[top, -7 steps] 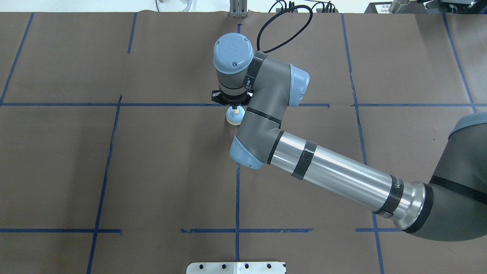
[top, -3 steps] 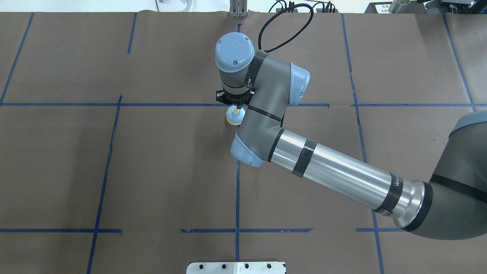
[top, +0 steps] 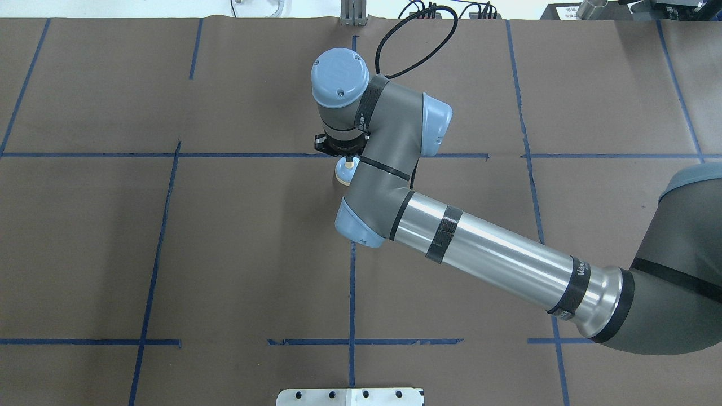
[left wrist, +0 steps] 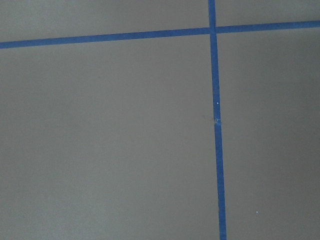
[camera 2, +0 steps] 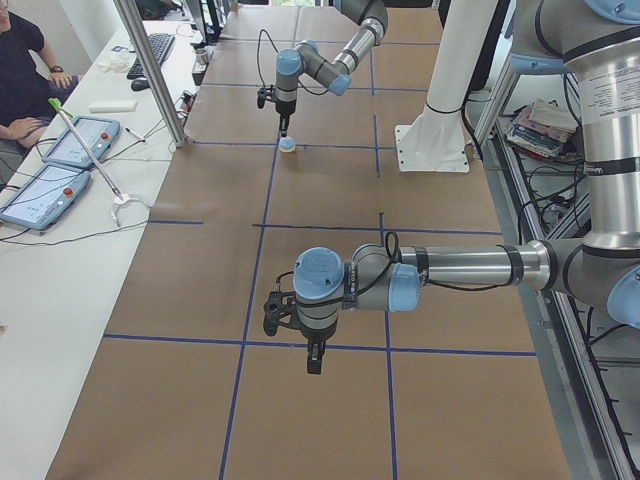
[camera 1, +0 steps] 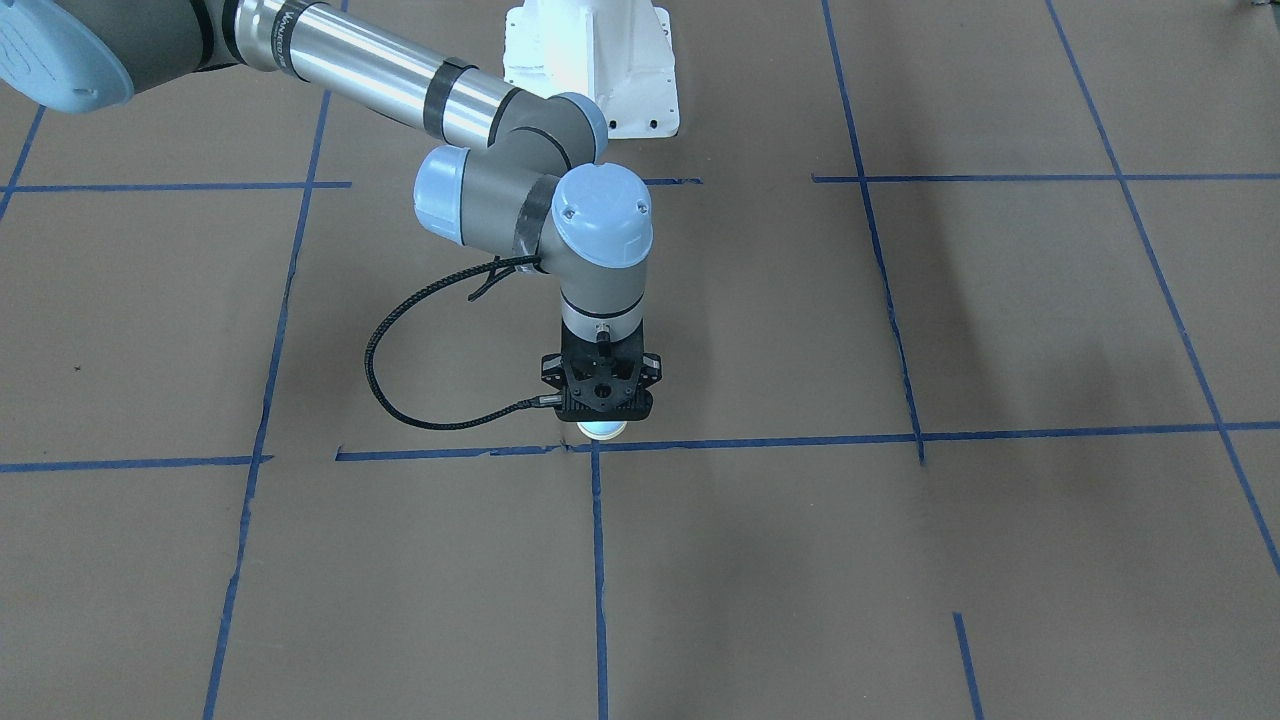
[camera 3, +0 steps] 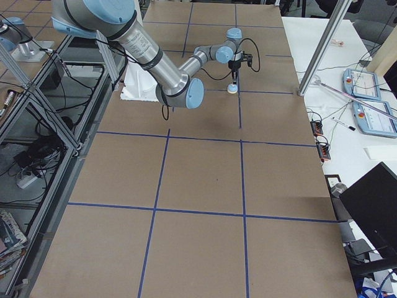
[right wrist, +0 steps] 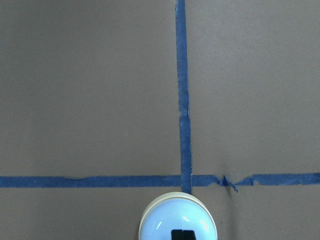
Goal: Place and press bell with both arms
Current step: 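Press down on the bell's top button with the right gripper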
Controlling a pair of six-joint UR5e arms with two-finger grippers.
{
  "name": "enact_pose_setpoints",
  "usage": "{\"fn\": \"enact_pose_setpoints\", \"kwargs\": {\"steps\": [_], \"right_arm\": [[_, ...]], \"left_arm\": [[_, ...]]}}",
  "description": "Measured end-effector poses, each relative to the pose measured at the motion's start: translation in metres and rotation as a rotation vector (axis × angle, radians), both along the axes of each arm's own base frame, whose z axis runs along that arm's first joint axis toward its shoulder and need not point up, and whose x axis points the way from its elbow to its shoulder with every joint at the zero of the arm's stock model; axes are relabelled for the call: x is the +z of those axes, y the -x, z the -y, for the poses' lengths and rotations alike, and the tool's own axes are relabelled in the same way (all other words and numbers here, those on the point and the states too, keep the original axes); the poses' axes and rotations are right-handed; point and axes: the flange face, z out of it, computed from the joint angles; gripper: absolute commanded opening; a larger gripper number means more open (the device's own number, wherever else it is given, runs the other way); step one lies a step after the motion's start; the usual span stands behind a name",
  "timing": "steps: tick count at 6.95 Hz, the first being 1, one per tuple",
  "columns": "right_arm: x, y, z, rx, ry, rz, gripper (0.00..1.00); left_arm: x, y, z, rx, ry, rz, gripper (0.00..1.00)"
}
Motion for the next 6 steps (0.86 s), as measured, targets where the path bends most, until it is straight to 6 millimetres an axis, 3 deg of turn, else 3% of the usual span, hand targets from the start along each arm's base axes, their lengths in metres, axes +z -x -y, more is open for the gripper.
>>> {"fn": "enact_pose_setpoints", "kwargs": {"steps": [3, 5, 6], "right_arm": [[0.008, 0.009, -0.004, -0.009, 0.007, -0.015, 0.01], [-0.006, 0.007, -0.003, -0.016, 0.002, 0.0, 0.03], [-0.02, -0.001, 0.003, -0.021, 0.007, 0.026, 0.16]], "left_arm": [[0.001, 0.0, 0.0, 0.0, 0.002, 0.0, 1.0], [0.002, 0.0, 0.0, 0.0, 0.003, 0.0, 1.0], [0.003, 0.0, 0.0, 0.0, 0.004, 0.0, 1.0]]}}
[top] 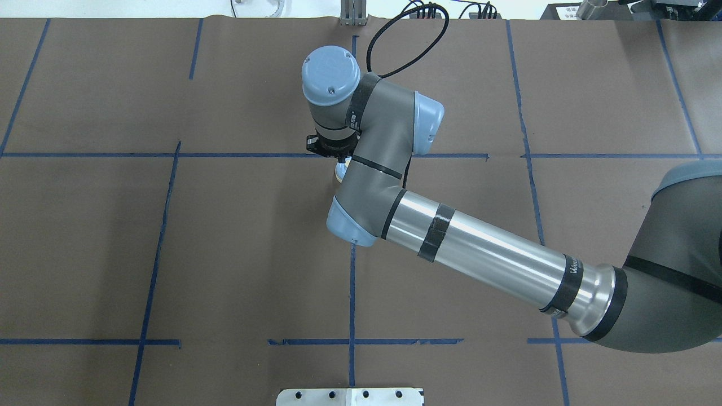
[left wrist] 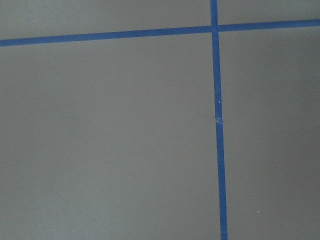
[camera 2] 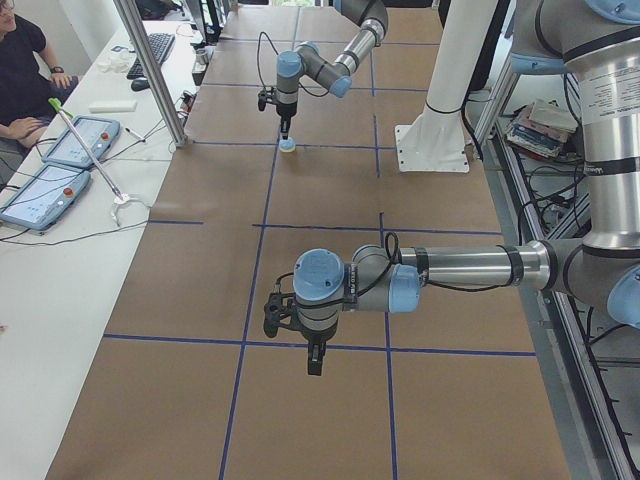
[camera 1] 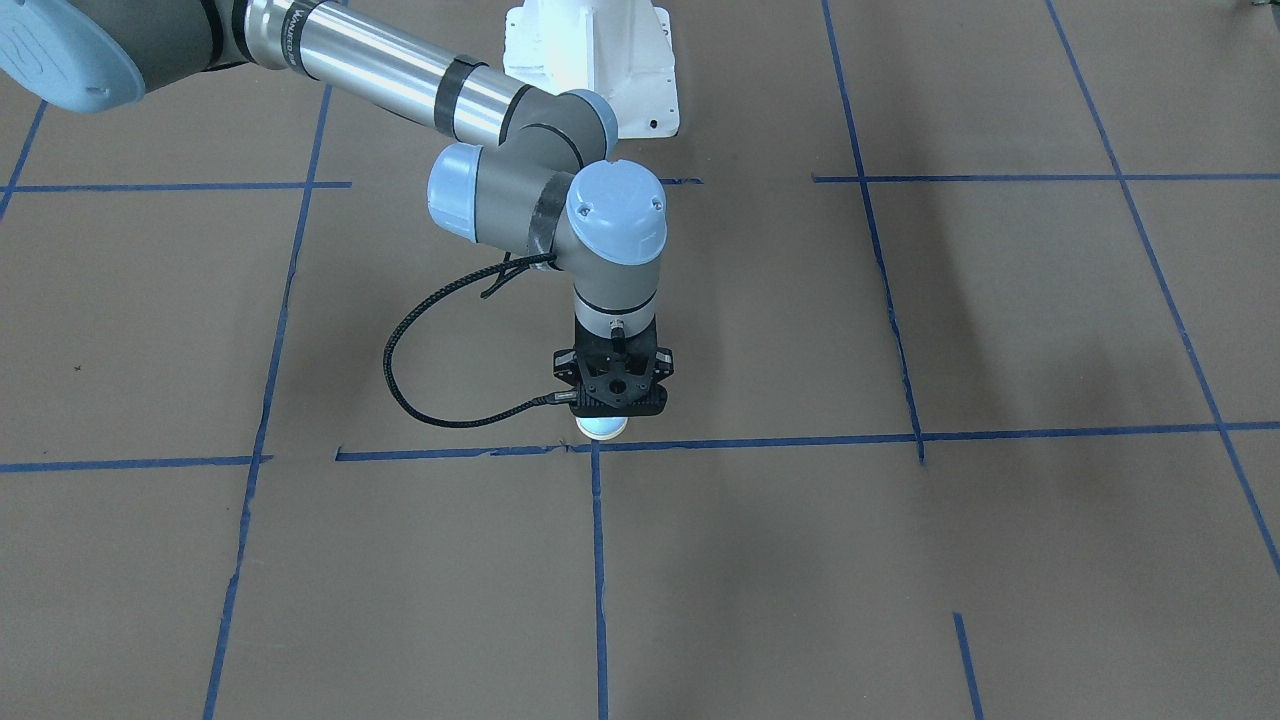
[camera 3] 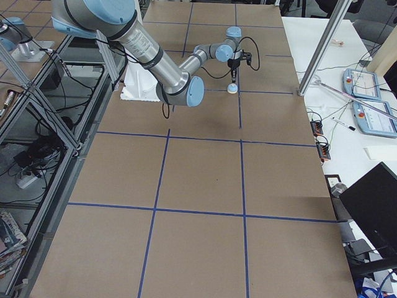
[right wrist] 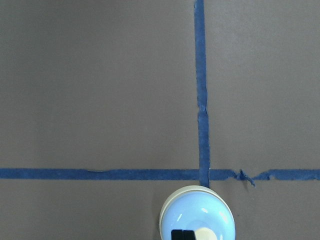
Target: Place and press bell with both arms
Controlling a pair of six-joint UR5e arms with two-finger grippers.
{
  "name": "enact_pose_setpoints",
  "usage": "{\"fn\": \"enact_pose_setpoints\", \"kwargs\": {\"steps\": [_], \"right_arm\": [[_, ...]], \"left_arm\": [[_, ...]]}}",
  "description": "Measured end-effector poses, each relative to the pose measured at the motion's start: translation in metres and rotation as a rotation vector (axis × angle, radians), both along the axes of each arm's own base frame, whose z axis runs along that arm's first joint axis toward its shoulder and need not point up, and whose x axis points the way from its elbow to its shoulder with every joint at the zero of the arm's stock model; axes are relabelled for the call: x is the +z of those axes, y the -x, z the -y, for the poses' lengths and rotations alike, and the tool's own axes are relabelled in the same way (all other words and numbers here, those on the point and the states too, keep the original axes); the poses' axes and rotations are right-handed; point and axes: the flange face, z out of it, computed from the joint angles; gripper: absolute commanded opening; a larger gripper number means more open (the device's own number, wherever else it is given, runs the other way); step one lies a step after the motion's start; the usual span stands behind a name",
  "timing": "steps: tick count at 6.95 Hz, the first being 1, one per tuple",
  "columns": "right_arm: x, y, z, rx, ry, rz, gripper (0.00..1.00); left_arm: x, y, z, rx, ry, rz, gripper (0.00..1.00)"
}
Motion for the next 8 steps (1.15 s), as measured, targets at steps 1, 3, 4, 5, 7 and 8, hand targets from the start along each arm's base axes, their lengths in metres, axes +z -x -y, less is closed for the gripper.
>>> {"fn": "enact_pose_setpoints", "kwargs": {"steps": [1, 3, 4, 5, 7, 8], "right_arm": [[-0.01, -0.014, 0.01, -0.012, 0.02, 0.032, 0.98], [-0.02, -0.045, 0.032, -0.021, 0.047, 0.079, 1.0], [-0.016, -0.068, 0.047, -0.035, 0.045, 0.084, 1.0], [0.001, -0.099, 0.061, -0.067, 0.034, 0.073, 1.0], [0.063, -0.188, 0.061, -0.149, -0.042, 0.027, 1.0], [0.093, -0.236, 0.053, -0.193, -0.087, -0.008, 1.0]], "left_arm": [[0.001, 0.0, 0.0, 0.0, 0.001, 0.0, 1.0], [0.002, 0.0, 0.0, 0.002, 0.001, 0.001, 1.0], [0.003, 0.0, 0.0, 0.005, 0.001, 0.004, 1.0], [0.003, 0.001, -0.001, 0.006, 0.001, 0.007, 1.0], [0.006, 0.001, -0.002, 0.006, 0.007, 0.009, 1.0], [0.007, 0.001, -0.003, 0.007, 0.009, 0.009, 1.0]]}}
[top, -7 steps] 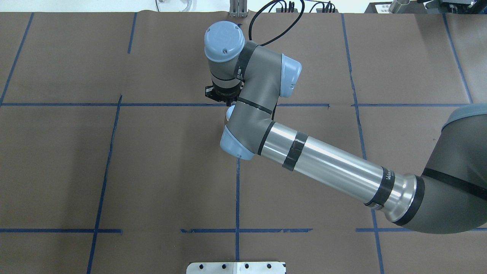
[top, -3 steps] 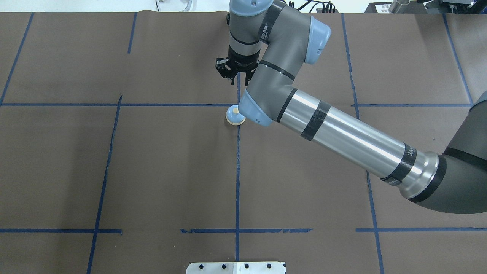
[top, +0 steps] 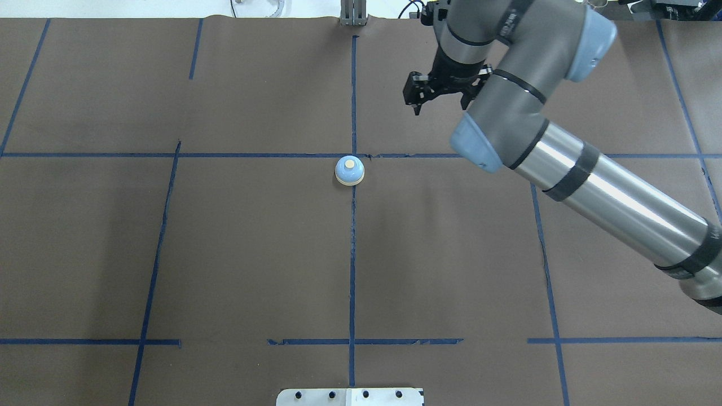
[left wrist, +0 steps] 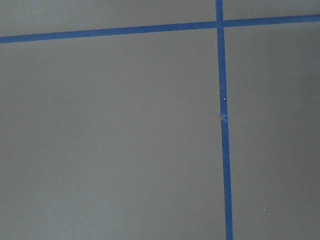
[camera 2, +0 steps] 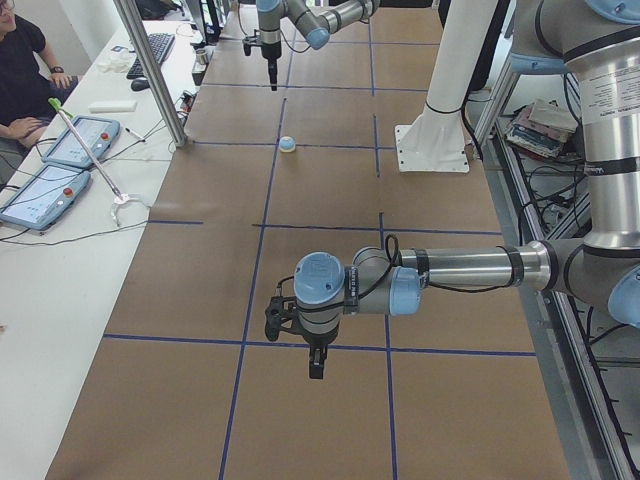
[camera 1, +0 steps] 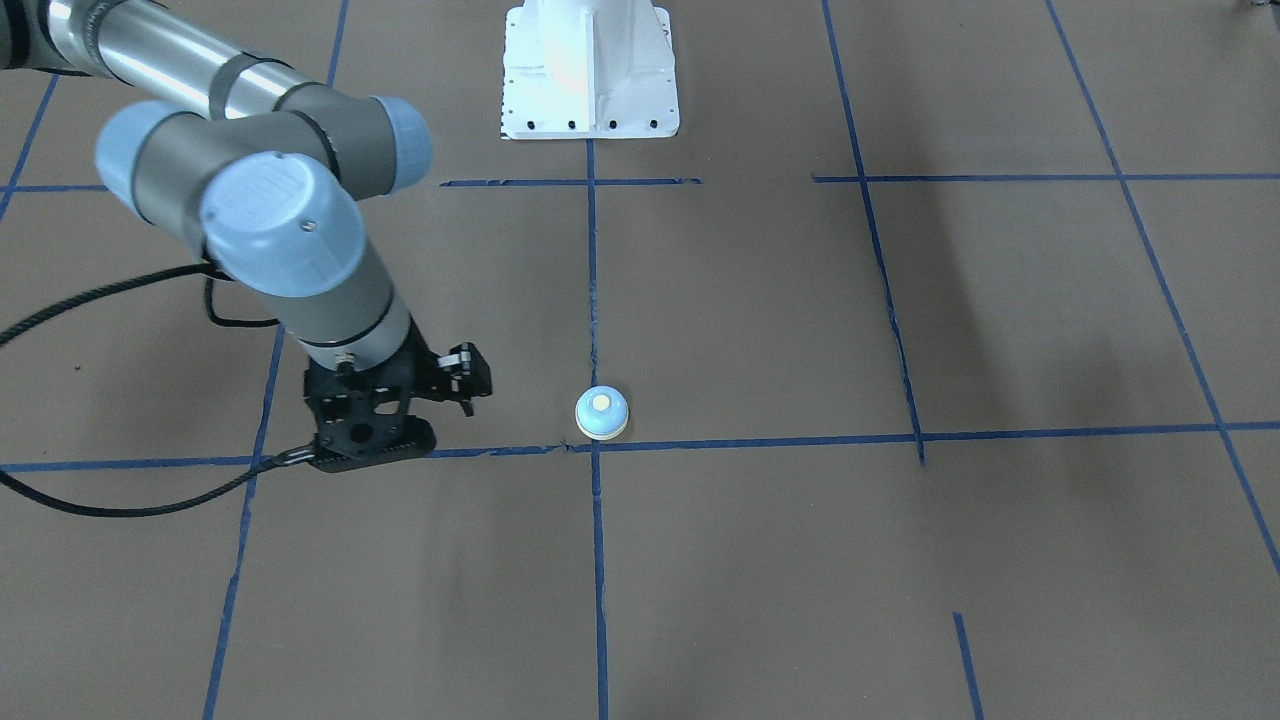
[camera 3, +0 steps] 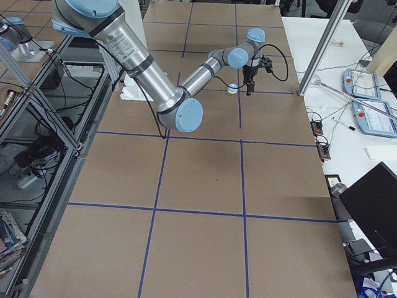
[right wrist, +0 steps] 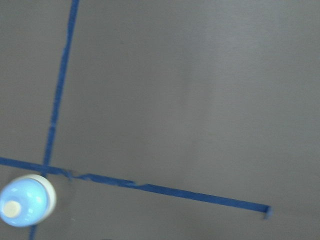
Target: Place and press bell with both arms
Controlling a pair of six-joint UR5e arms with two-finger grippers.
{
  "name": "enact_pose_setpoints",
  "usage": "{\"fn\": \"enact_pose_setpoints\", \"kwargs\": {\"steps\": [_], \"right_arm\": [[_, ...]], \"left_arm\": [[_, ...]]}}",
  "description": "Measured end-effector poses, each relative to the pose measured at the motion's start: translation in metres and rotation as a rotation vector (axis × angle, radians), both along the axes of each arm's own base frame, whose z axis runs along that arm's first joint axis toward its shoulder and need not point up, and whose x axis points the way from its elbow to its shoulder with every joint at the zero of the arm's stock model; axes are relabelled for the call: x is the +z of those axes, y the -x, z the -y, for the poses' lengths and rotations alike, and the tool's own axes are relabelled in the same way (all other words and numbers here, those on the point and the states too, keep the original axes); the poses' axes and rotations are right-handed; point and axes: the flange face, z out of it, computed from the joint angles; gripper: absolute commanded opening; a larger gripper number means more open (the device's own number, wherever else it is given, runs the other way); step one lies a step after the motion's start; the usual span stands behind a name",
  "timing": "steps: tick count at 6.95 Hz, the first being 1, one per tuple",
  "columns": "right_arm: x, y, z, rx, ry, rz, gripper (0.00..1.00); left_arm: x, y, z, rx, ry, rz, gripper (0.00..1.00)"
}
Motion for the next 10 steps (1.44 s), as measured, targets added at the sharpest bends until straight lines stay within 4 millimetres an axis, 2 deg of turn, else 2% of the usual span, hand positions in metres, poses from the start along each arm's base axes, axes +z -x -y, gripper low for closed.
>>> {"fn": "enact_pose_setpoints", "kwargs": {"steps": [4, 5, 8, 9, 10], "right_arm": [[0.156, -0.175, -0.028, -0.208, -0.127, -0.07, 1.0], [0.192, -0.222, -0.04, -0.234, -0.137, -0.067, 1.0], [0.295, -0.363, -0.094, -0.157, -0.055, -0.063, 1.0], [0.326, -0.403, -0.117, -0.092, 0.004, -0.067, 1.0], [0.356, -0.433, -0.145, -0.038, 0.07, -0.068, 1.0]], "left_arm": [[-0.001, 0.0, -0.003, 0.002, -0.002, -0.002, 1.0], [-0.003, 0.0, -0.005, 0.003, -0.005, -0.002, 1.0], [-0.003, 0.0, -0.006, 0.003, -0.006, -0.004, 1.0], [-0.003, -0.001, -0.006, 0.003, -0.005, -0.004, 1.0], [-0.003, -0.001, -0.006, 0.003, -0.005, -0.004, 1.0]]}}
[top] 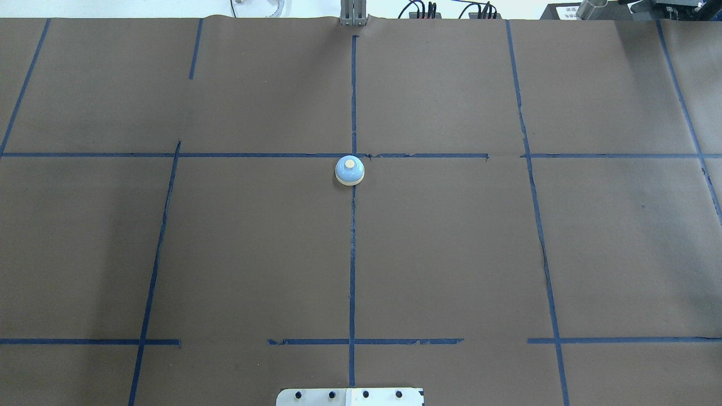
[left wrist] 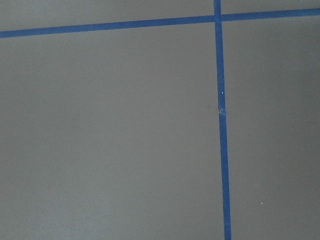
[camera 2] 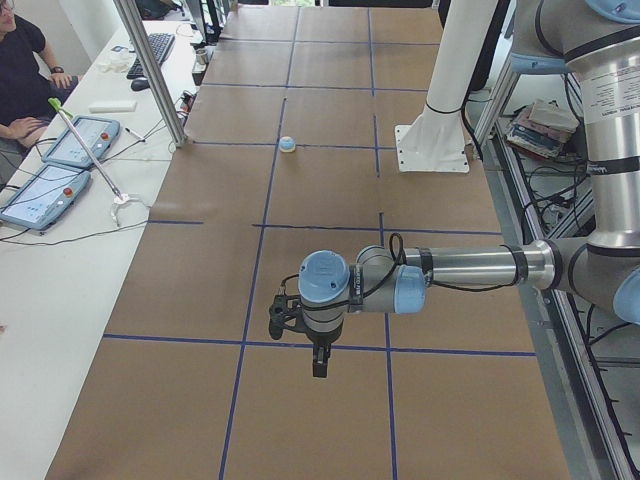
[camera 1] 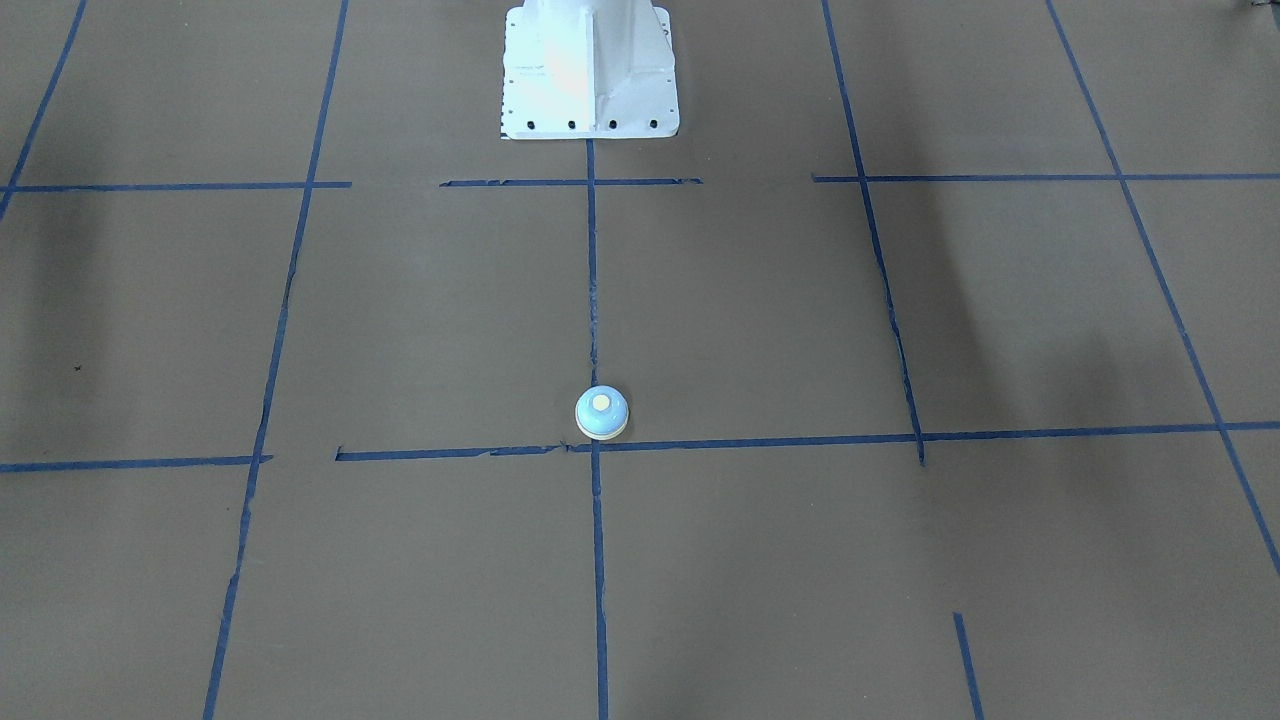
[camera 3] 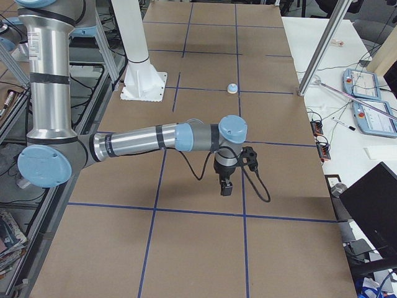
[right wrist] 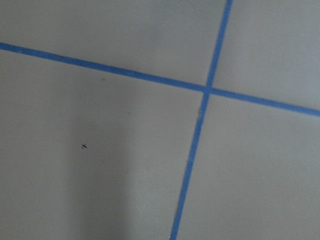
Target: Place and press bell with both arms
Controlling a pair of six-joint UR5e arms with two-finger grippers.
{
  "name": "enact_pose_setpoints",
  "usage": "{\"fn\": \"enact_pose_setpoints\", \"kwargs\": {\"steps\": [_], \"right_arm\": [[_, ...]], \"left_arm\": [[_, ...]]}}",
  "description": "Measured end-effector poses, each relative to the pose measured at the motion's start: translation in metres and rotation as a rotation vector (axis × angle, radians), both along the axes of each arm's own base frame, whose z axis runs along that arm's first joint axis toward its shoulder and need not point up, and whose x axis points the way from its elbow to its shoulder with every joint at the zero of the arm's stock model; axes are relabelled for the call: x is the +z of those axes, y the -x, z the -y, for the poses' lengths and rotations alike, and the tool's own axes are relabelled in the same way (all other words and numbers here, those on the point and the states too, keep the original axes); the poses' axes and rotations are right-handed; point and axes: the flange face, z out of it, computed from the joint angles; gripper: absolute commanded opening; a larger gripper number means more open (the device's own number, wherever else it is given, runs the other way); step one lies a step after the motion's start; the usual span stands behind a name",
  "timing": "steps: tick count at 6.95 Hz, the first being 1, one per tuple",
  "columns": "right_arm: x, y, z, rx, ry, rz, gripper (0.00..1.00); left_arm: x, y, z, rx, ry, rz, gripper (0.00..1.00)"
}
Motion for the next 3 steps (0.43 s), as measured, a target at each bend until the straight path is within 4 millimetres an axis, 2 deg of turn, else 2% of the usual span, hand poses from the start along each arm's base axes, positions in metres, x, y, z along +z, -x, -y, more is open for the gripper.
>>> {"fn": "enact_pose_setpoints", "kwargs": {"steps": [1, 3], "right_arm": [[0.02, -0.016, -0.022, 0.034, 0.046, -0.001, 1.0], [0.034, -0.024, -0.037, 0.056, 0.08, -0.002, 1.0]], "left_arm": [[0.0, 0.0, 0.0, 0.0, 0.0, 0.0, 1.0], [0.001, 0.0, 0.0, 0.0, 0.002, 0.001, 1.0]]}}
